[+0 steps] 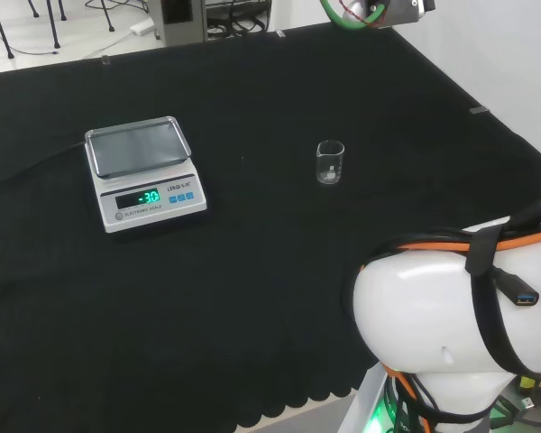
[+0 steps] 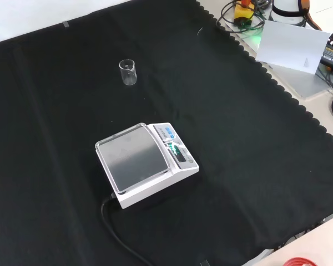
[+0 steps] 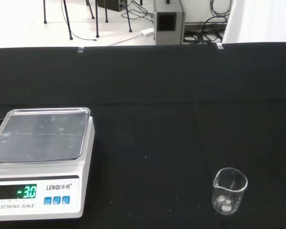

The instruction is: Pick up the beaker.

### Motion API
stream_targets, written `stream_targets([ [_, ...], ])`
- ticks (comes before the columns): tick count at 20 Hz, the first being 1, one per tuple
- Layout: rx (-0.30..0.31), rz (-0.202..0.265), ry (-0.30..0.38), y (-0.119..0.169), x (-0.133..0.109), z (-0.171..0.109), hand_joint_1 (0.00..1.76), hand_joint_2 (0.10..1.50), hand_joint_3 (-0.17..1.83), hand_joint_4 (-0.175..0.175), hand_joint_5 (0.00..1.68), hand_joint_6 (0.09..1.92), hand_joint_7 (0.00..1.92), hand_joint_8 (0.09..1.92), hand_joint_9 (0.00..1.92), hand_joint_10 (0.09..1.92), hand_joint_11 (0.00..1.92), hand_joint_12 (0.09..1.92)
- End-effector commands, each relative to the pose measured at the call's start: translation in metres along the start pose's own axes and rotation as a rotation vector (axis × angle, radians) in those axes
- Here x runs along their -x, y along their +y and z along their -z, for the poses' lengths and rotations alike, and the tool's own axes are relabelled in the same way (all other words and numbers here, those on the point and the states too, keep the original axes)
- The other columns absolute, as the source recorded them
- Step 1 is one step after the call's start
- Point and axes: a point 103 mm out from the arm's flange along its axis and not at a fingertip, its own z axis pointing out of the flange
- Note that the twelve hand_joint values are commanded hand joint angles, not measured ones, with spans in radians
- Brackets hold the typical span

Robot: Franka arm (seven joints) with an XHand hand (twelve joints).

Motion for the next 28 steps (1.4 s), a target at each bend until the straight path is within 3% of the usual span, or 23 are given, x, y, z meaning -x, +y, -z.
stream_targets([
  [1, -0.002, 0.001, 0.001, 0.008, 0.003, -0.009, 0.71, 0.68, 0.56, -0.002, 0.36, 0.43, 0.38, 0.66, 0.52, 0.73, 0.12, 1.40],
  [8, -0.027, 0.004, 0.038, 0.033, 0.011, -0.041, 0.70, 0.72, 0.49, -0.003, 0.41, 0.32, 0.38, 0.65, 0.52, 0.72, 0.08, 1.47],
  [14, -0.013, 0.007, 0.005, 0.051, 0.010, -0.074, 0.71, 0.72, 0.48, -0.005, 0.42, 0.31, 0.38, 0.65, 0.52, 0.73, 0.09, 1.47],
  [19, -0.061, -0.031, -0.038, 0.071, 0.016, -0.118, 0.72, 0.73, 0.48, -0.006, 0.42, 0.31, 0.38, 0.65, 0.53, 0.72, 0.09, 1.46],
  [24, -0.101, -0.053, -0.003, 0.086, 0.025, -0.147, 0.73, 0.73, 0.48, -0.008, 0.42, 0.31, 0.38, 0.65, 0.52, 0.72, 0.09, 1.46],
  [28, -0.082, -0.047, -0.043, 0.098, 0.030, -0.176, 0.73, 0.73, 0.48, -0.010, 0.43, 0.30, 0.38, 0.65, 0.53, 0.73, 0.10, 1.46],
])
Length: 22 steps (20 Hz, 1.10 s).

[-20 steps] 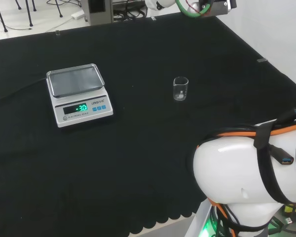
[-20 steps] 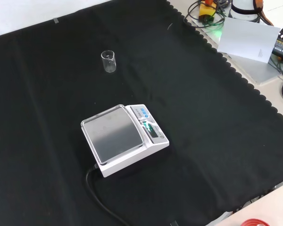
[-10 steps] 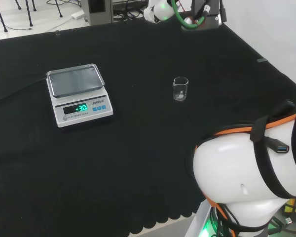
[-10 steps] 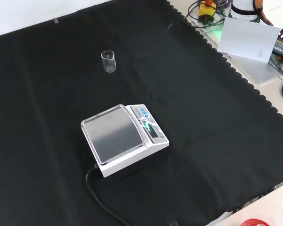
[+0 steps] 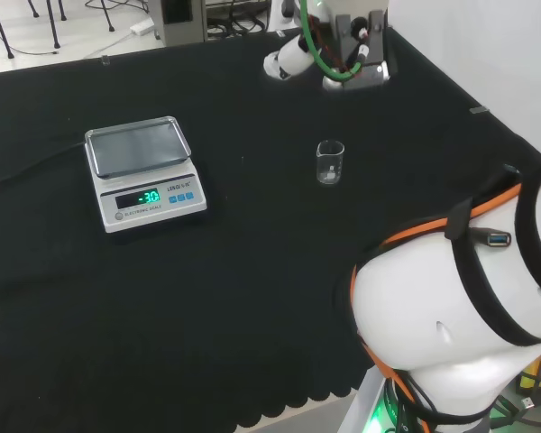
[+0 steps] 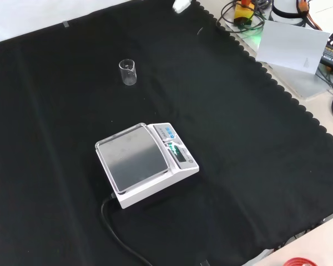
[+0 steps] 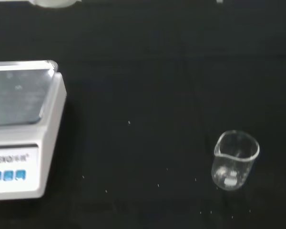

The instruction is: Pick up the beaker.

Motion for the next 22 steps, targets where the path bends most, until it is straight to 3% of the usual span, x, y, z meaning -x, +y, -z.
stream_targets([
  [1, 0.010, -0.024, -0.055, 0.028, 0.012, -0.053, 0.73, 0.73, 0.48, -0.010, 0.43, 0.30, 0.39, 0.65, 0.53, 0.73, 0.10, 1.46],
  [22, -0.116, -0.022, -0.059, 0.072, 0.054, -0.134, 0.77, 0.72, 0.48, -0.018, 0.43, 0.30, 0.37, 0.65, 0.53, 0.73, 0.12, 1.44],
])
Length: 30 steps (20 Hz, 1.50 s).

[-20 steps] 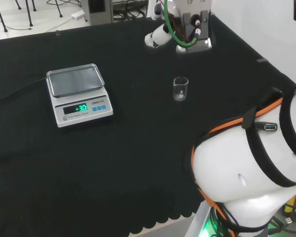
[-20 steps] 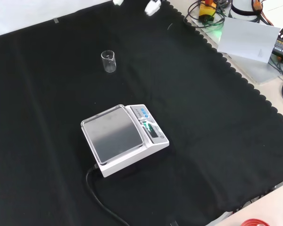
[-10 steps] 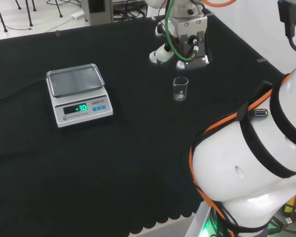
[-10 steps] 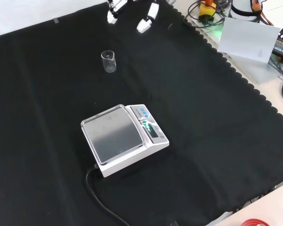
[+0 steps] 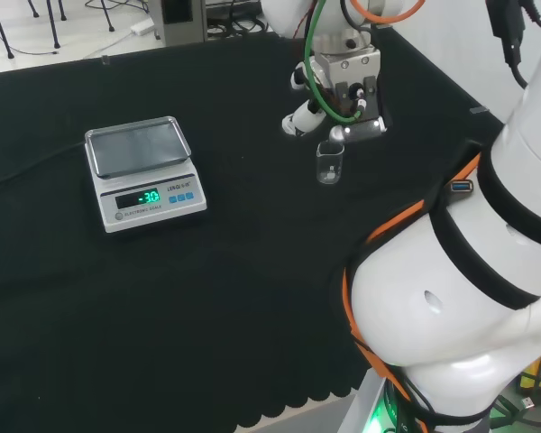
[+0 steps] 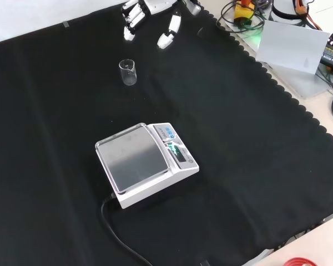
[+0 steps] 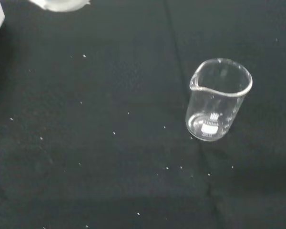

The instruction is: Pick up the beaker.

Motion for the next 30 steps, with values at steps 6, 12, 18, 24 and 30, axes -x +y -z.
stream_targets([
  [6, -0.049, -0.018, 0.016, 0.039, 0.032, -0.036, 0.77, 0.72, 0.48, -0.018, 0.43, 0.30, 0.37, 0.65, 0.53, 0.73, 0.12, 1.44],
  [12, -0.047, -0.032, 0.039, 0.049, 0.042, -0.051, 0.78, 0.73, 0.49, -0.020, 0.44, 0.30, 0.37, 0.65, 0.54, 0.73, 0.12, 1.44],
  [18, -0.077, -0.031, 0.046, 0.063, 0.042, -0.070, 0.78, 0.73, 0.49, -0.022, 0.44, 0.31, 0.38, 0.66, 0.54, 0.73, 0.12, 1.44],
  [24, -0.101, -0.043, 0.070, 0.069, 0.050, -0.087, 0.78, 0.73, 0.49, -0.024, 0.45, 0.31, 0.38, 0.66, 0.54, 0.73, 0.12, 1.44],
  [30, -0.211, -0.051, 0.050, 0.067, 0.060, -0.104, 0.76, 0.71, 0.49, -0.022, 0.39, 0.28, 0.25, 0.65, 0.40, 0.75, 0.06, 1.45],
])
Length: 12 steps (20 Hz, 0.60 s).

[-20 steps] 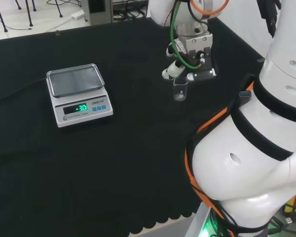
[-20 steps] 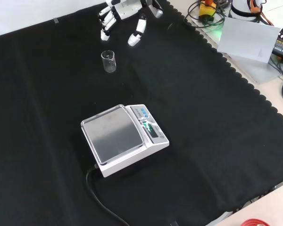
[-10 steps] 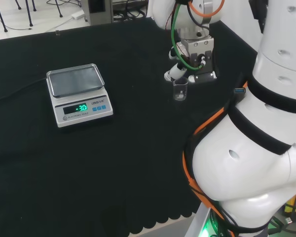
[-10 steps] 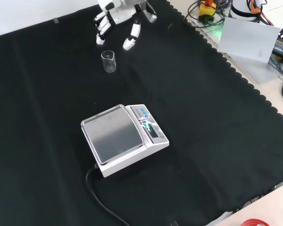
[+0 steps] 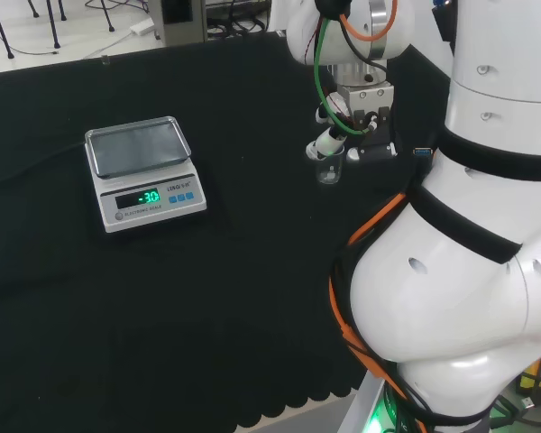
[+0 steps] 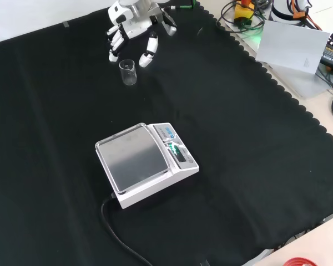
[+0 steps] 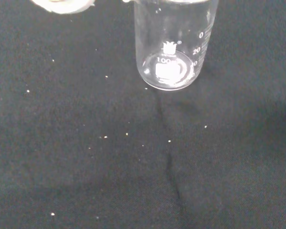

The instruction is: Pick up the beaker.

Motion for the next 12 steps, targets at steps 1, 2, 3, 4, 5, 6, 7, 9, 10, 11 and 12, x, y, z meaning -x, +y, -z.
stream_targets([
  [1, -0.109, -0.003, -0.016, 0.000, 0.011, -0.015, 0.74, 0.70, 0.48, -0.020, 0.36, 0.27, 0.22, 0.65, 0.37, 0.76, 0.04, 1.46],
  [2, -0.119, -0.005, -0.026, 0.000, 0.011, -0.017, 0.72, 0.69, 0.47, -0.018, 0.35, 0.25, 0.19, 0.65, 0.33, 0.78, 0.02, 1.47],
  [3, -0.132, -0.008, -0.031, -0.001, 0.012, -0.019, 0.70, 0.68, 0.46, -0.017, 0.33, 0.24, 0.16, 0.65, 0.30, 0.78, 0.01, 1.47],
  [4, -0.139, -0.011, -0.028, -0.001, 0.012, -0.021, 0.68, 0.67, 0.45, -0.016, 0.32, 0.23, 0.14, 0.65, 0.28, 0.79, 0.01, 1.47],
  [5, -0.143, -0.014, -0.027, 0.000, 0.012, -0.023, 0.67, 0.67, 0.43, -0.015, 0.32, 0.21, 0.12, 0.64, 0.27, 0.79, 0.00, 1.47],
  [6, -0.140, -0.015, -0.025, 0.000, 0.012, -0.024, 0.66, 0.67, 0.41, -0.014, 0.31, 0.20, 0.12, 0.64, 0.26, 0.80, 0.00, 1.47],
  [7, -0.140, -0.015, -0.024, 0.001, 0.011, -0.025, 0.65, 0.67, 0.40, -0.014, 0.31, 0.19, 0.11, 0.64, 0.25, 0.80, 0.00, 1.47],
  [9, -0.140, -0.018, -0.022, 0.002, 0.011, -0.027, 0.65, 0.67, 0.39, -0.014, 0.31, 0.18, 0.11, 0.64, 0.25, 0.80, 0.00, 1.47],
  [10, -0.136, -0.019, -0.015, 0.003, 0.011, -0.028, 0.66, 0.67, 0.39, -0.013, 0.31, 0.18, 0.11, 0.64, 0.25, 0.80, 0.00, 1.47],
  [11, -0.131, -0.018, -0.012, 0.003, 0.010, -0.028, 0.66, 0.67, 0.39, -0.014, 0.31, 0.18, 0.11, 0.64, 0.26, 0.81, 0.00, 1.47],
  [12, -0.126, -0.017, -0.012, 0.004, 0.009, -0.028, 0.67, 0.67, 0.39, -0.014, 0.31, 0.17, 0.12, 0.64, 0.26, 0.81, 0.00, 1.47],
])
